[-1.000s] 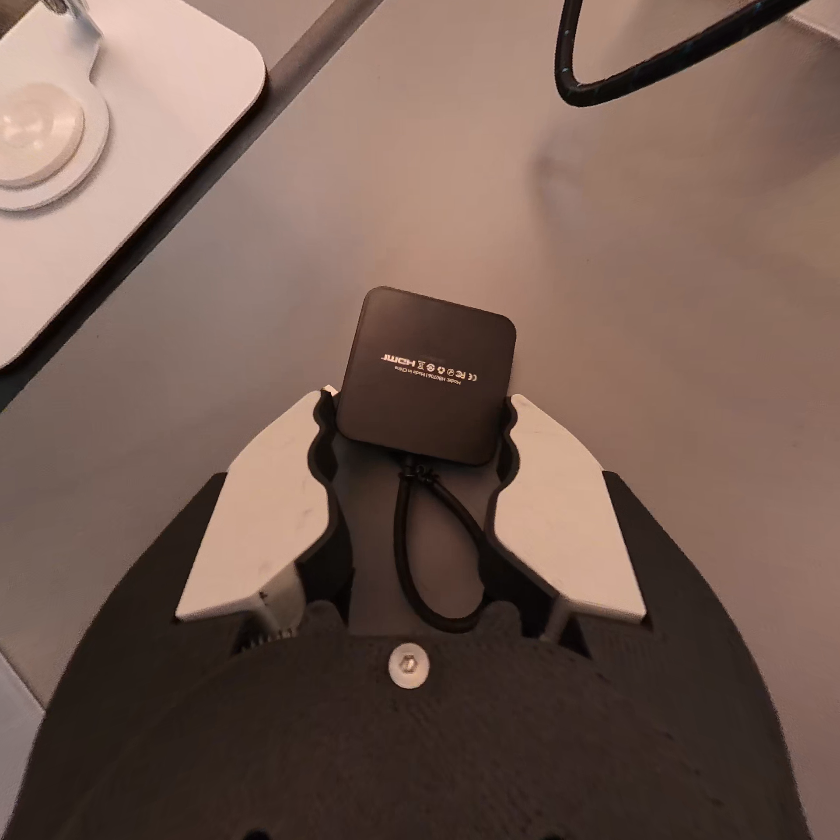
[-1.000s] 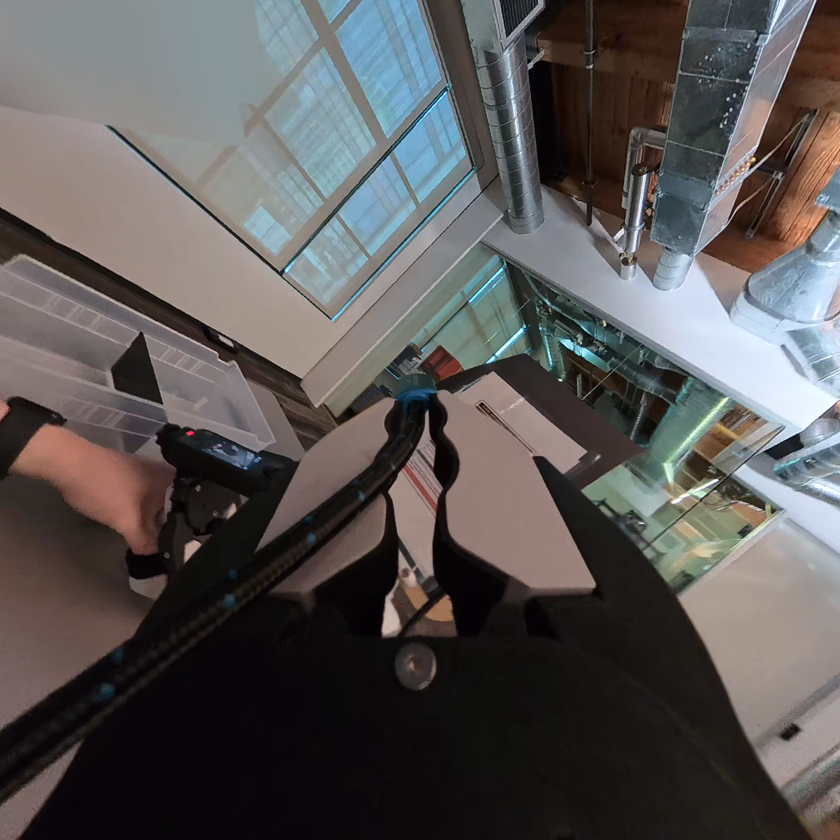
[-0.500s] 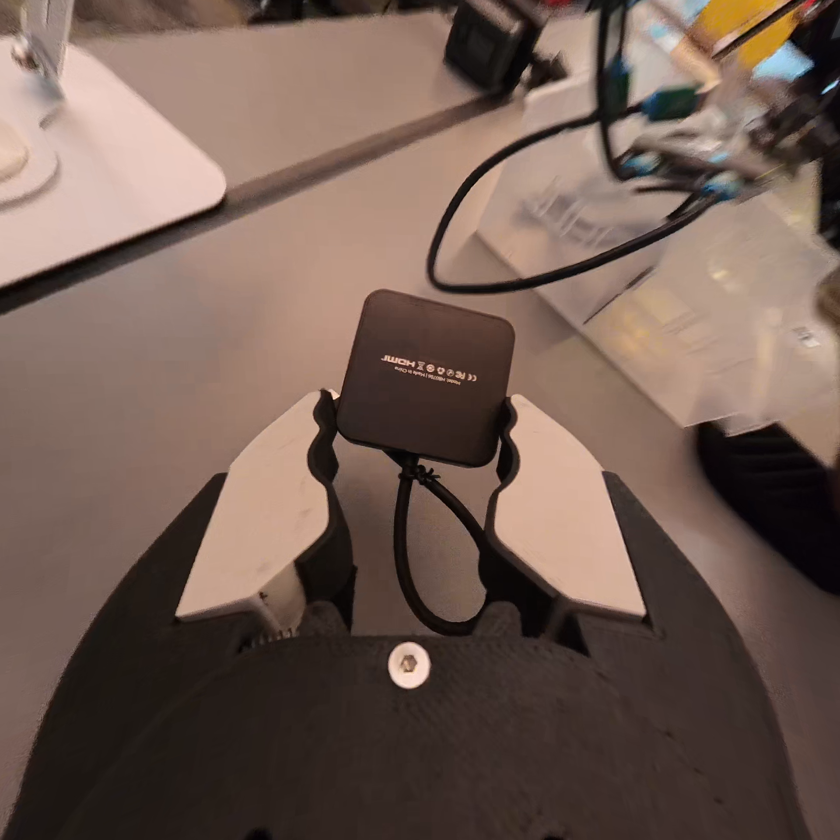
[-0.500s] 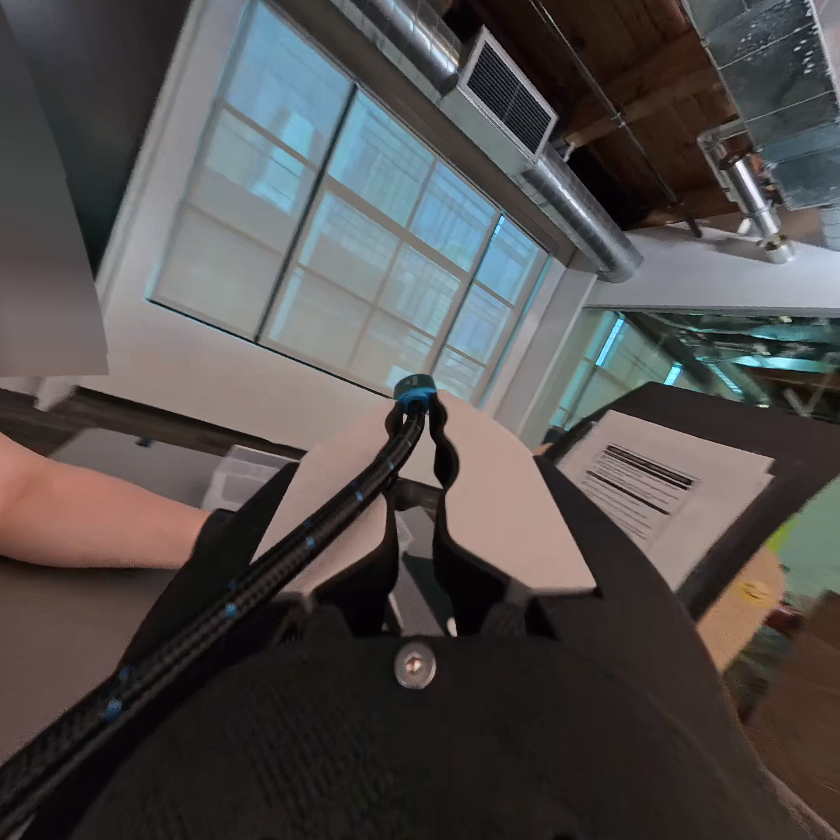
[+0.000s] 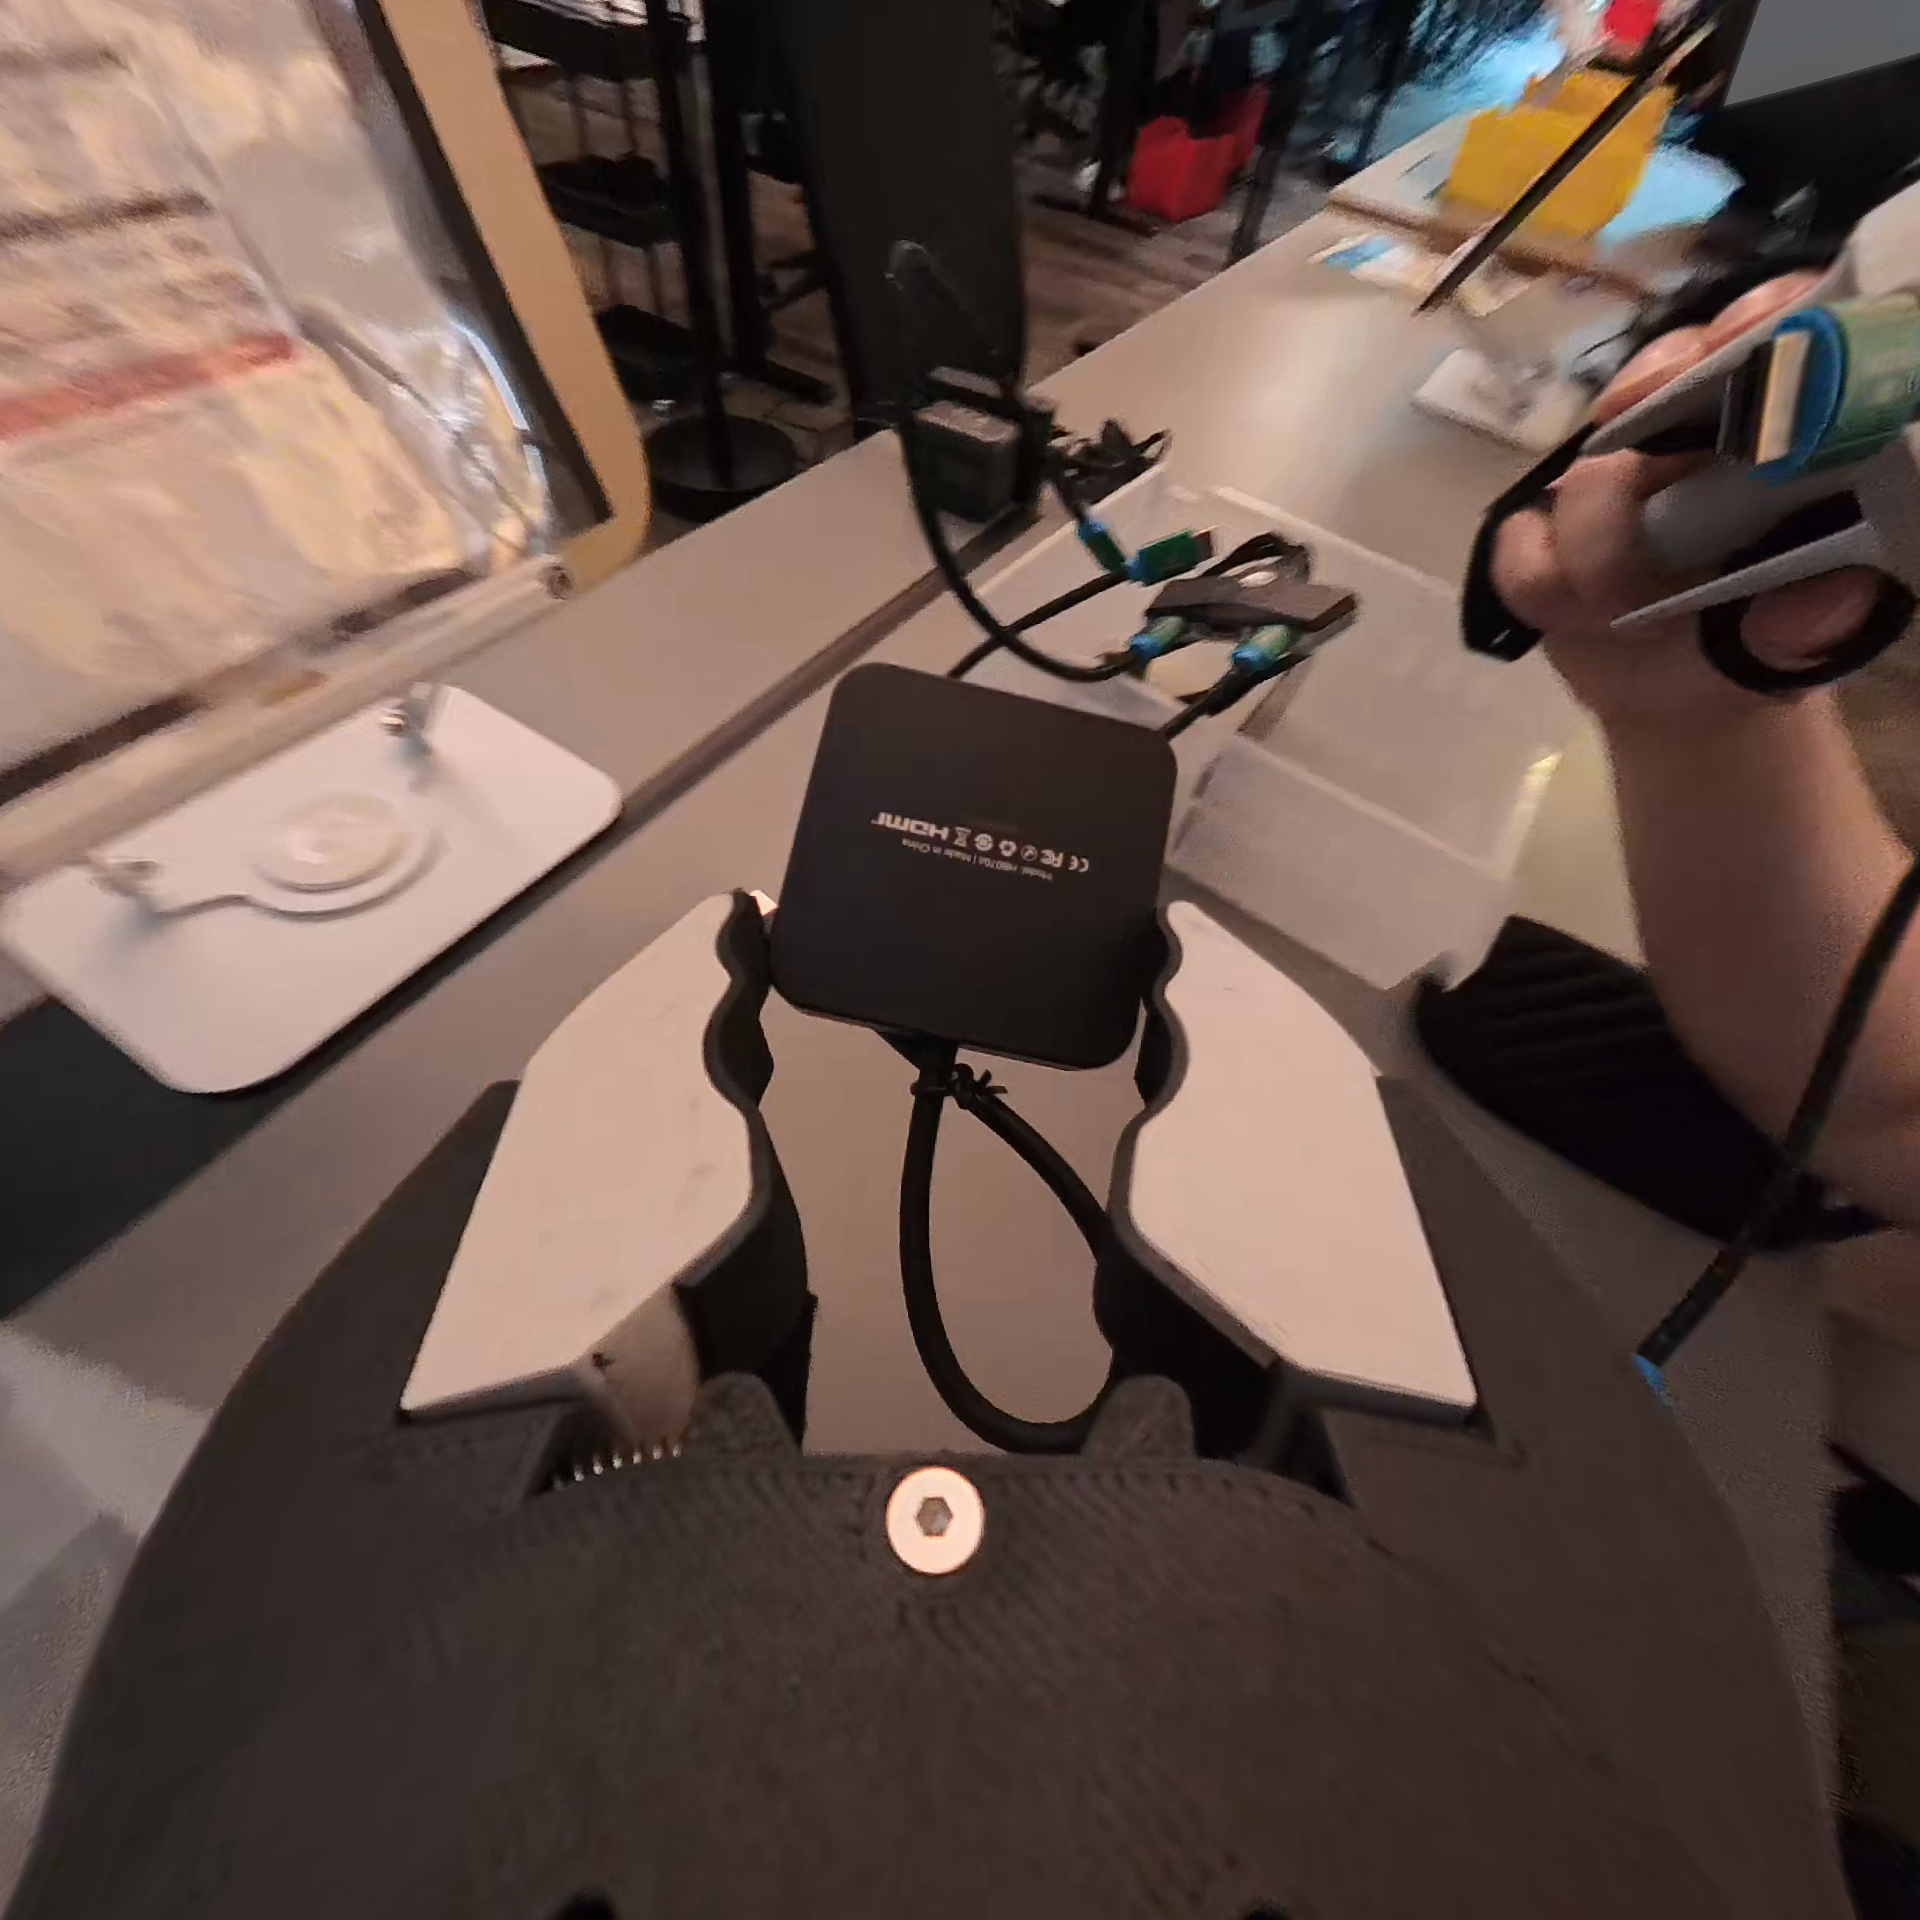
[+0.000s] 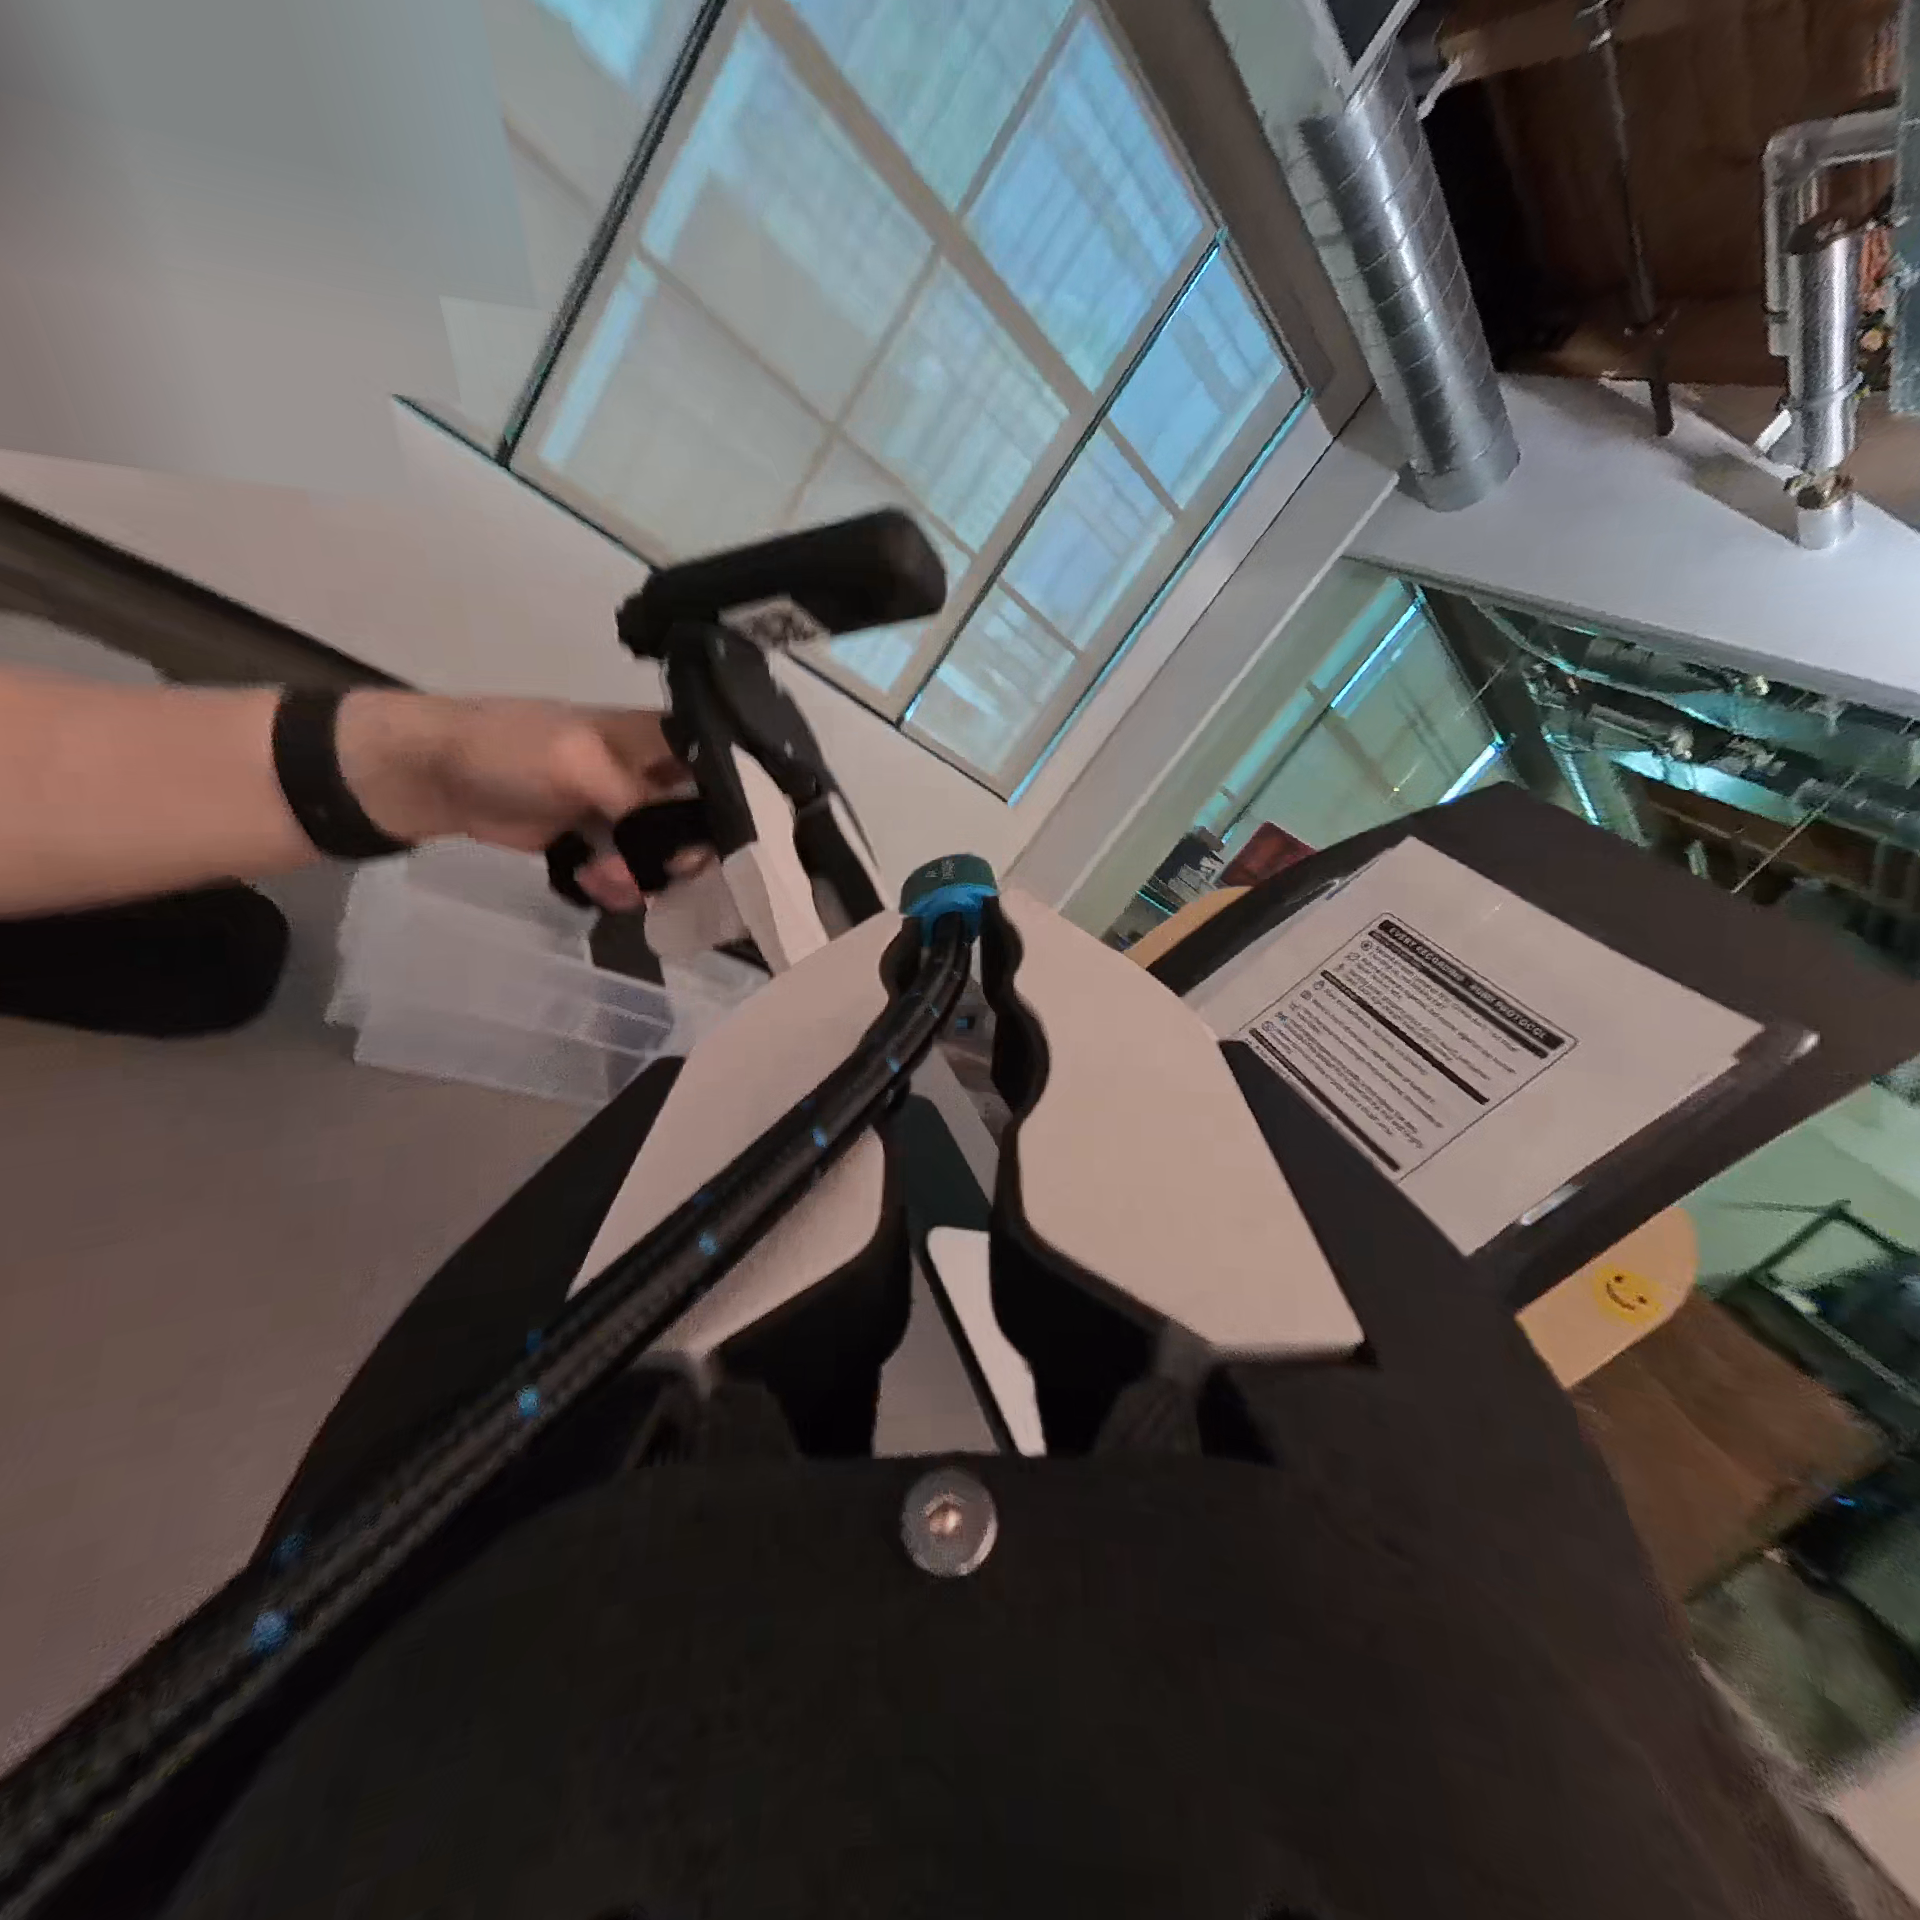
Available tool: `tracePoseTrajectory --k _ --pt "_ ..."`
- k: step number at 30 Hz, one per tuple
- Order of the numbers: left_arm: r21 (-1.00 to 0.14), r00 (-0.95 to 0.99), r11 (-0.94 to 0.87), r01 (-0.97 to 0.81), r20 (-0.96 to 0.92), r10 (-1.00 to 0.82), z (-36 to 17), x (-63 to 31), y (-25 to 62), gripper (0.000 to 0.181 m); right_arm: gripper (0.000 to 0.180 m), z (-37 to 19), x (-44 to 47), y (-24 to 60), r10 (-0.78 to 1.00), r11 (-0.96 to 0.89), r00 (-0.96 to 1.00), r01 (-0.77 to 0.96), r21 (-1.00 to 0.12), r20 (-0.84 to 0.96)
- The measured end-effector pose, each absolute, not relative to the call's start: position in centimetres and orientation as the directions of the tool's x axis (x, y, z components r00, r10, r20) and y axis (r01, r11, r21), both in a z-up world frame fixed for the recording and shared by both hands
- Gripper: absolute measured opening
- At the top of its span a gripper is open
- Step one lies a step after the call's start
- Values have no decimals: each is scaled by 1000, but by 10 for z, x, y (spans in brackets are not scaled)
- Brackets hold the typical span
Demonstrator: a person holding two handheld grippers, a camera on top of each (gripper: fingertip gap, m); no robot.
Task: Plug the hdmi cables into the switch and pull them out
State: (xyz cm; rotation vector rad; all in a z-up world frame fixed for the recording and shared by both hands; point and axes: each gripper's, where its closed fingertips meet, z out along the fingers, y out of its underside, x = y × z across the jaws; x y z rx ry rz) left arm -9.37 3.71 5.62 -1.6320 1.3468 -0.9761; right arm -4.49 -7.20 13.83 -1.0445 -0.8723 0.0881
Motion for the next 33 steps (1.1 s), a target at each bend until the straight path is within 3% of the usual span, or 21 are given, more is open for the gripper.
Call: tracePoseTrajectory --k 3,7,15,24,33 --pt "-878 146 -73 -473 4 -989 53 -108 38 69 11 126 -60 -65 387 520 619 465 -716 683" --pt "-774 93 -125 -620 85 -992 29 -122 26 69 11 103 -84 -59 376 497 514 590 -636 771" --pt "-527 148 -248 -813 223 -963 -30 -144 24 69 12 26 -118 -43 386 428 157 842 -328 909" --pt "-311 167 -264 -913 307 -937 -75 -165 22 69 12 -36 -138 -29 364 433 -135 901 -39 922" --pt "-104 170 -221 -970 364 -916 -111 -179 5 69 11 -65 -151 -42 444 484 -260 875 15 858"
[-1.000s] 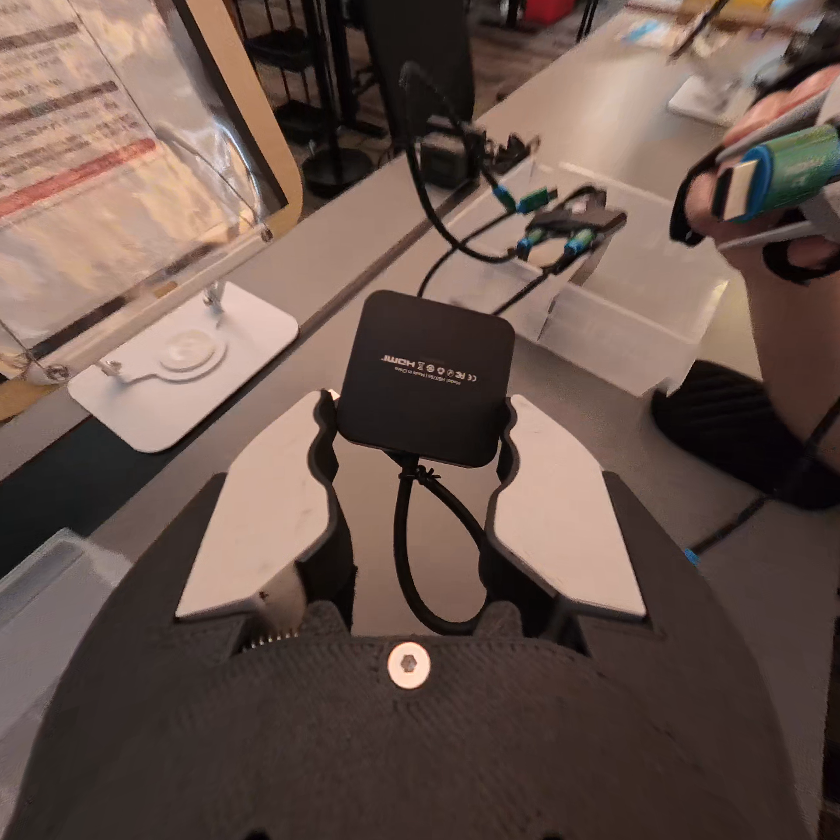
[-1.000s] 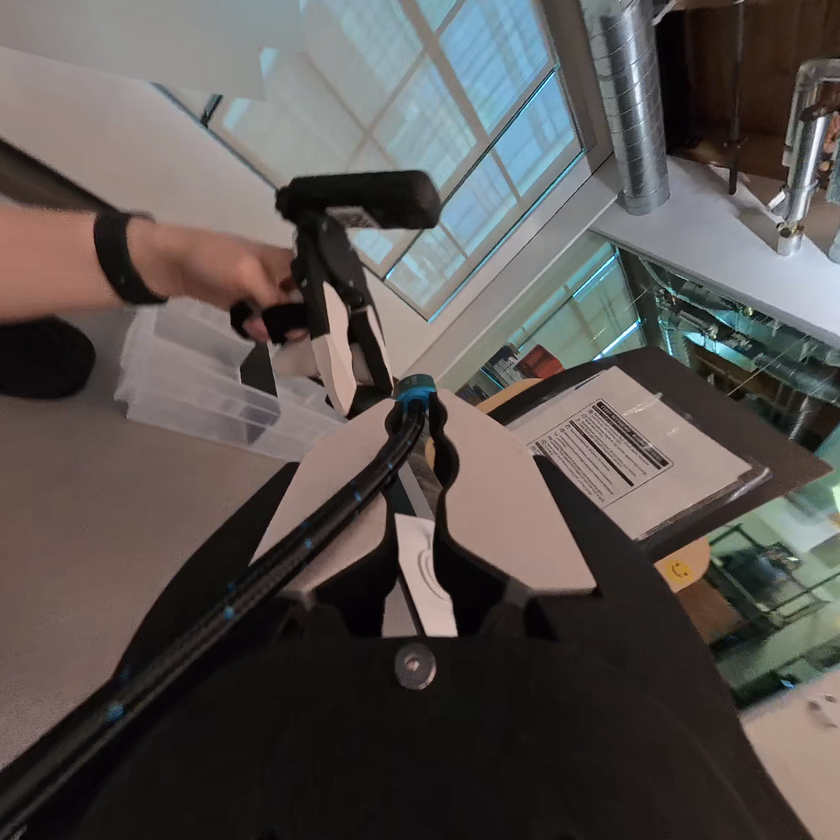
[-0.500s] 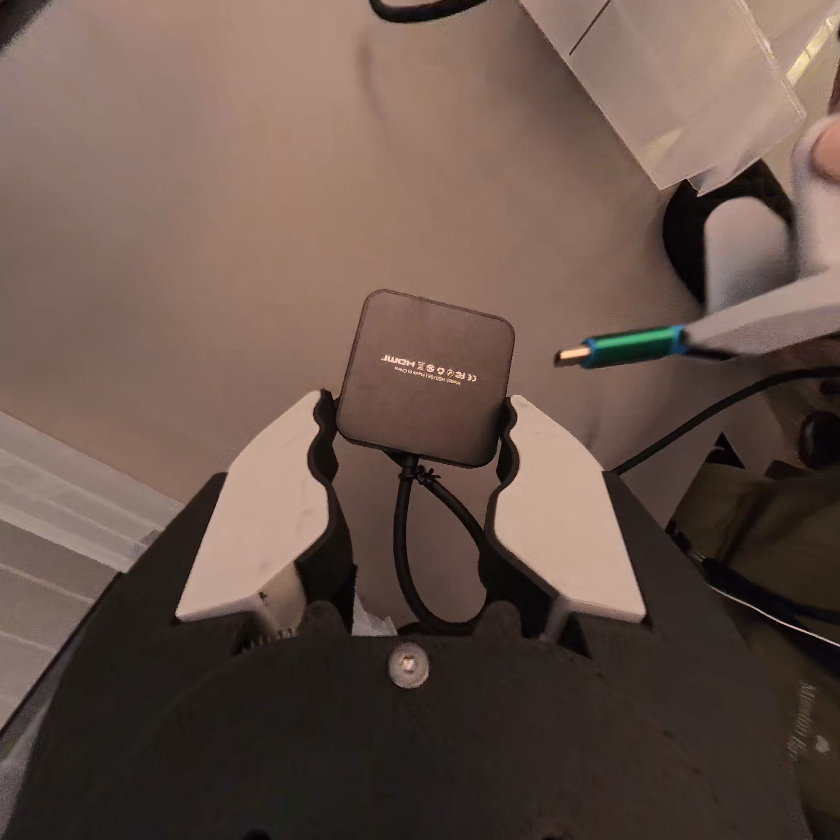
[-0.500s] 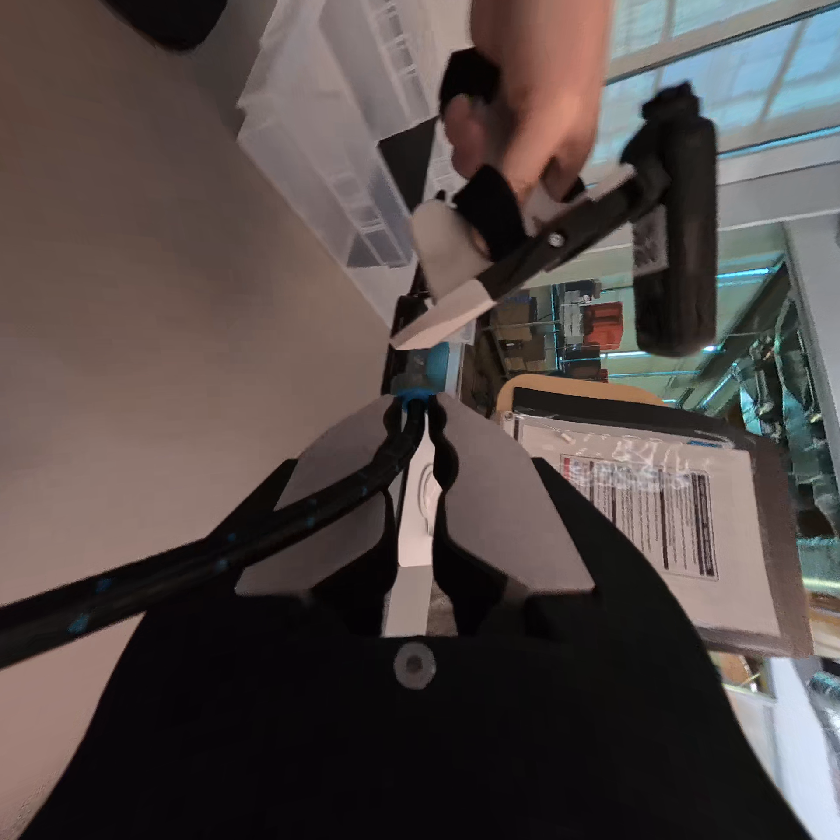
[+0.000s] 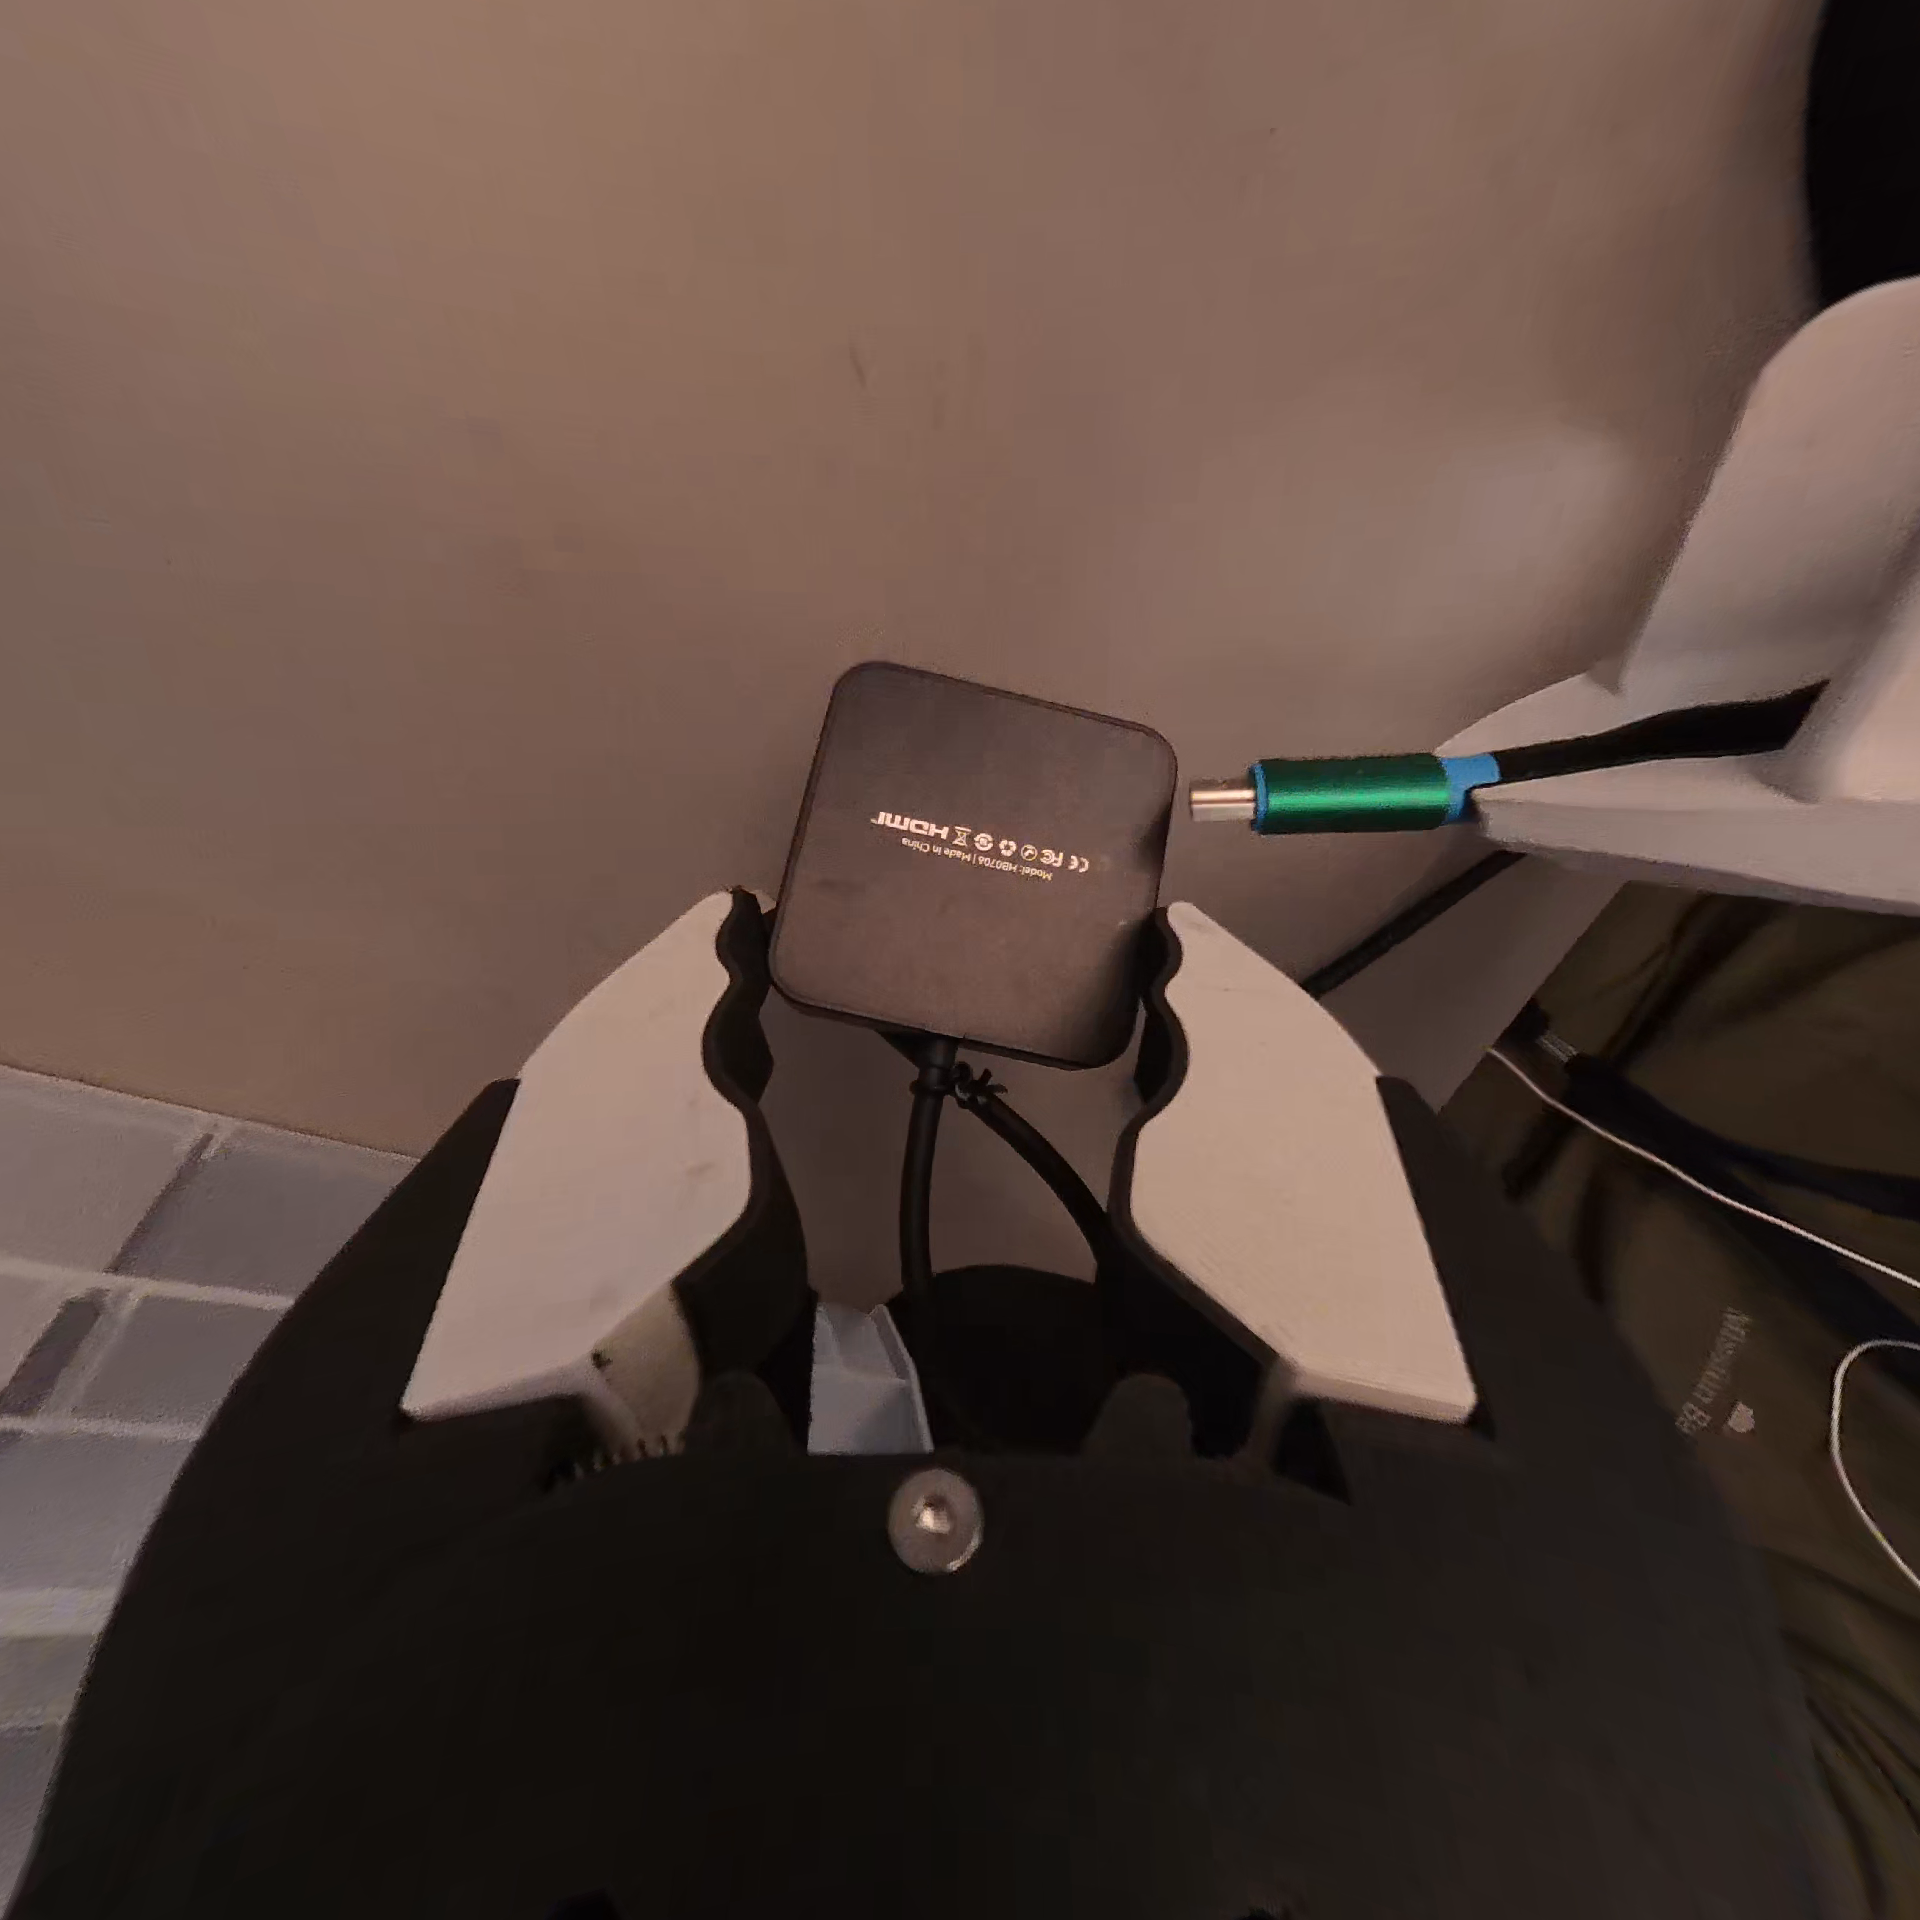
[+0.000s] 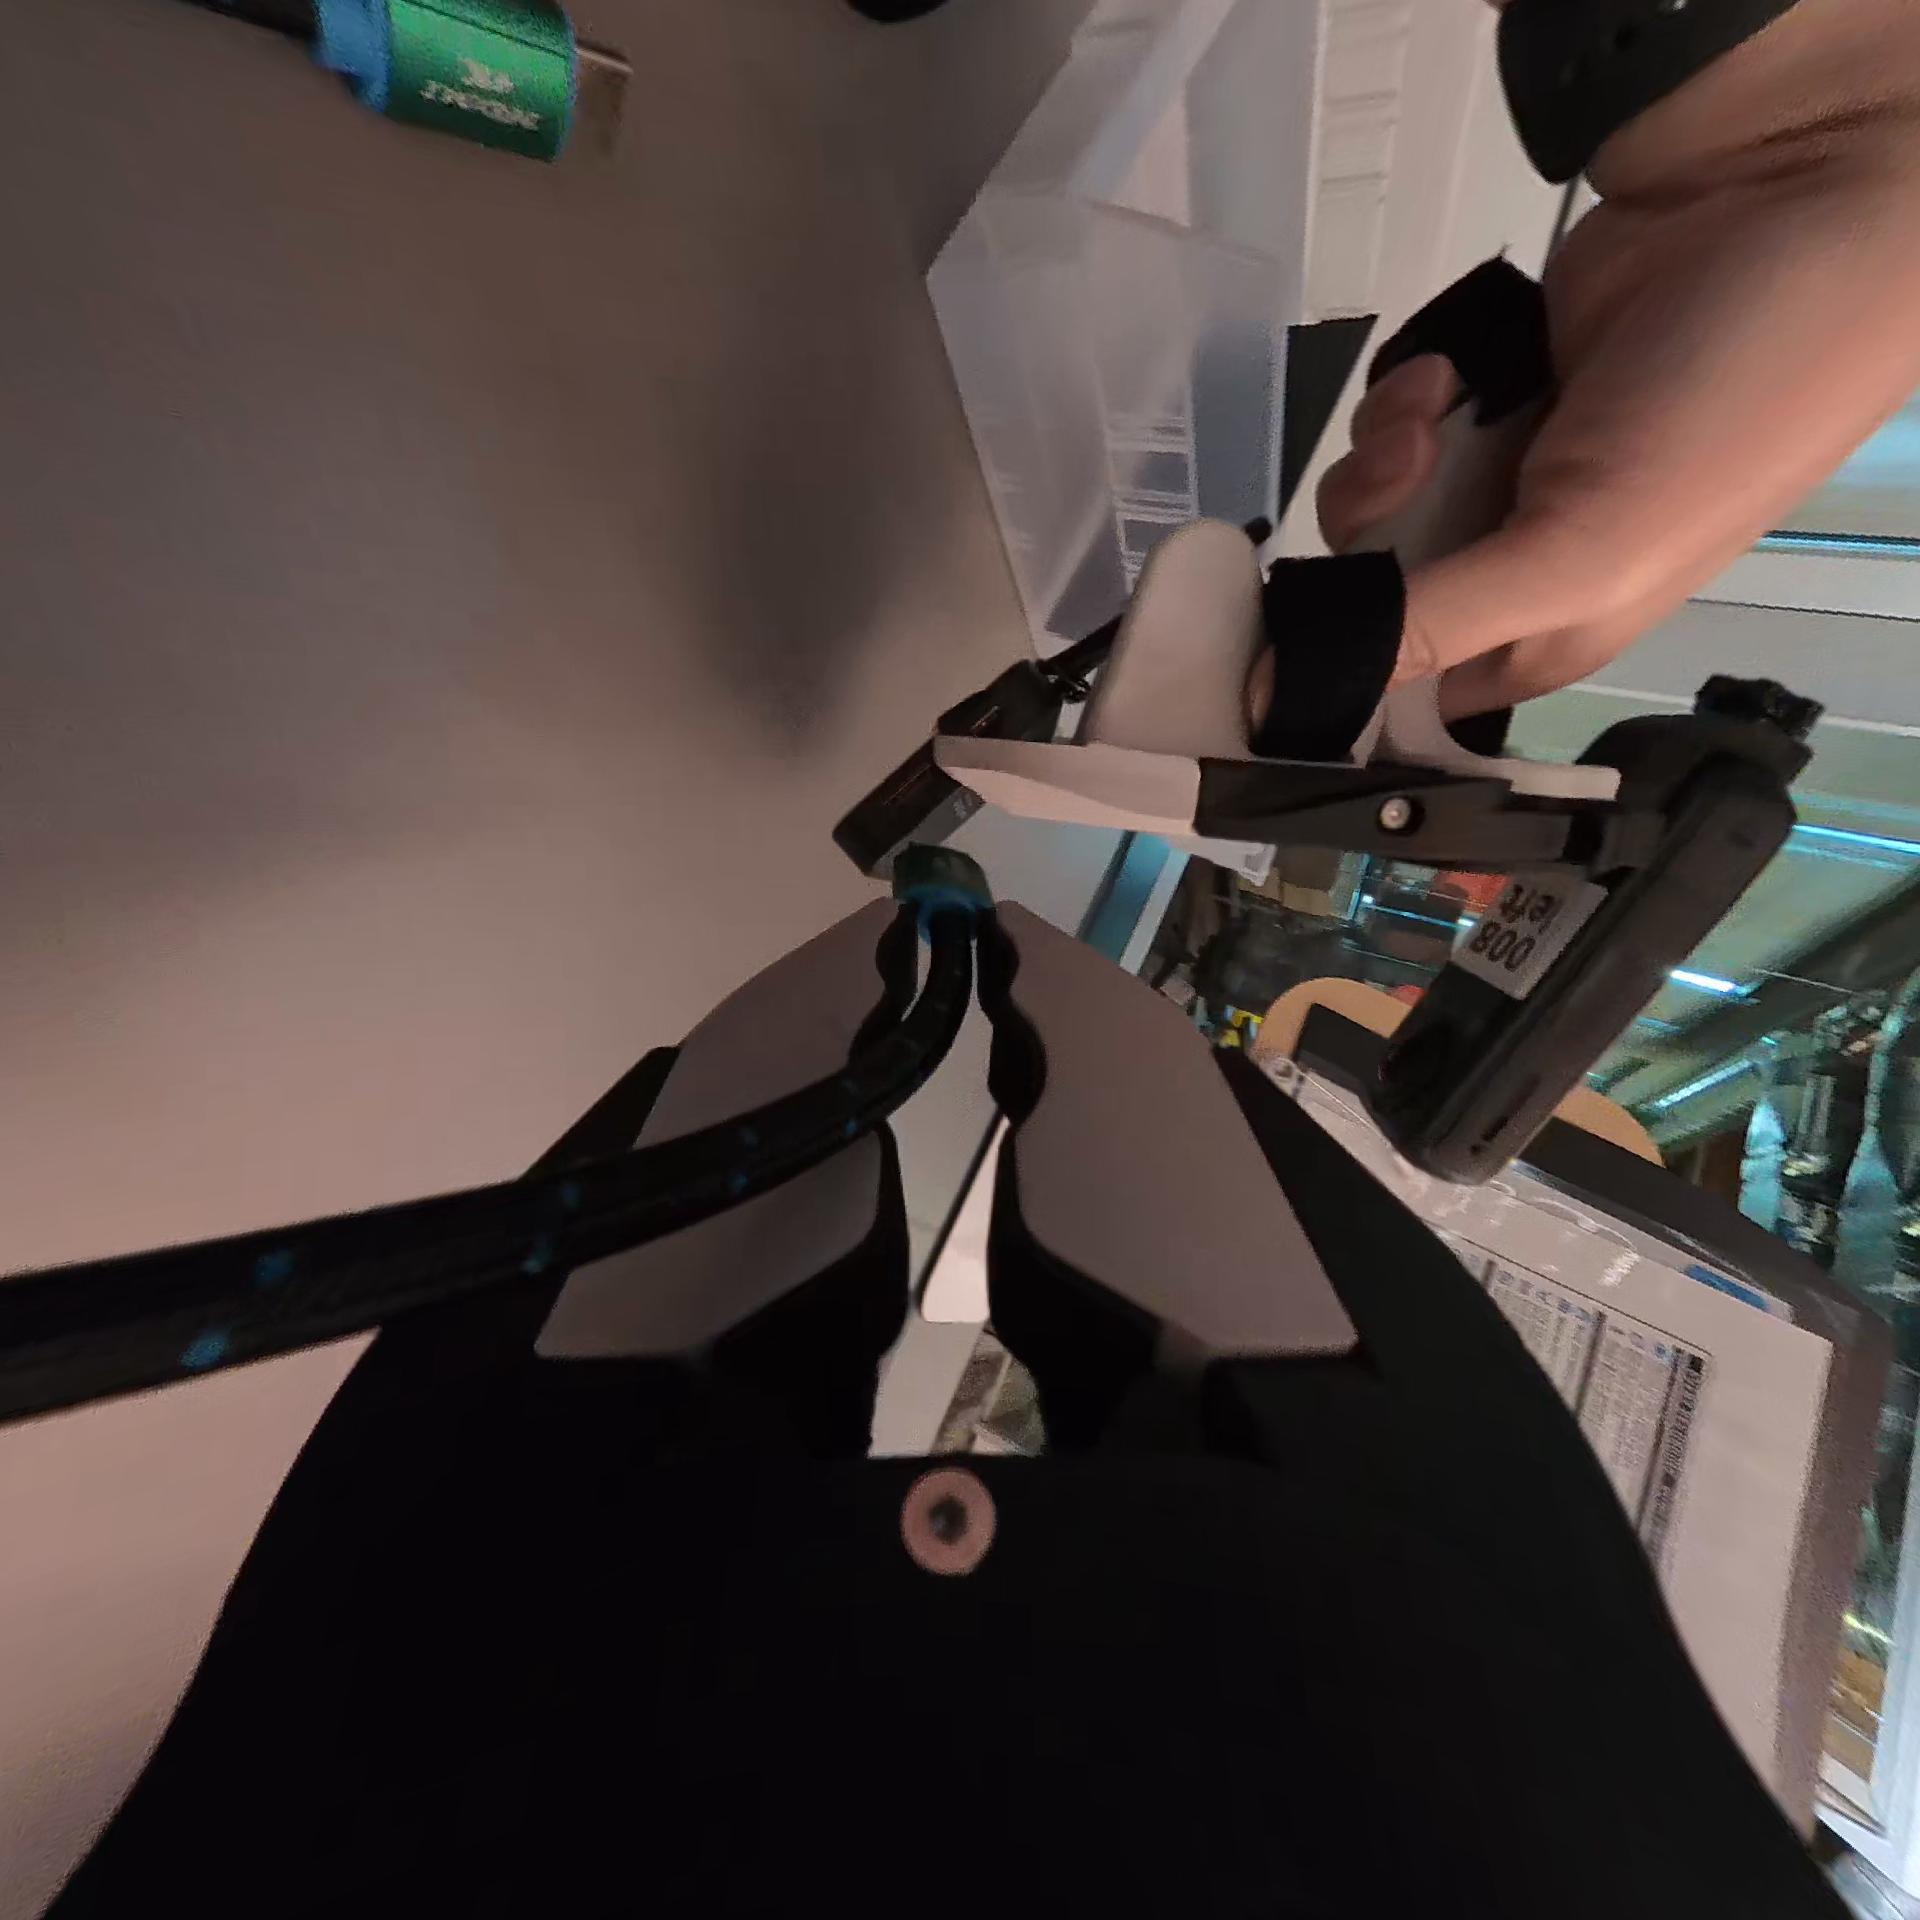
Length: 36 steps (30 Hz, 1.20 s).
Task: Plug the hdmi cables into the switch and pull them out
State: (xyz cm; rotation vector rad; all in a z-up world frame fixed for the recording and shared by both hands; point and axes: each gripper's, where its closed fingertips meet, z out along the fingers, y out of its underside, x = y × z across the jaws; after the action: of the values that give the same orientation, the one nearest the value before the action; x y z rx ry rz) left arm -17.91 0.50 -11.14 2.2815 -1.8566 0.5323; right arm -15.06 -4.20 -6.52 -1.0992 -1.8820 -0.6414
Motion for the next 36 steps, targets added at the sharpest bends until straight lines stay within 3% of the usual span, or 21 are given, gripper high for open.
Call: tracePoseTrajectory --k 10,16,27,30,36 --pt "-55 187 -231 -971 423 -887 -123 -181 2 70 11 -79 -155 -47 515 493 -256 869 -38 818" --pt "42 200 -205 -978 480 -854 -133 -191 -10 70 11 -86 -166 -54 462 541 -377 837 82 803" --pt "91 149 -120 -989 513 -845 -133 -203 -23 69 12 -89 -181 -70 414 590 -487 787 180 769" --pt "86 163 -138 -987 531 -832 -133 -198 -23 69 12 -86 -182 -72 418 590 -474 791 165 775" --pt "2 178 -208 -978 526 -831 -128 -180 -12 69 12 -61 -160 -62 465 528 -321 849 32 825"
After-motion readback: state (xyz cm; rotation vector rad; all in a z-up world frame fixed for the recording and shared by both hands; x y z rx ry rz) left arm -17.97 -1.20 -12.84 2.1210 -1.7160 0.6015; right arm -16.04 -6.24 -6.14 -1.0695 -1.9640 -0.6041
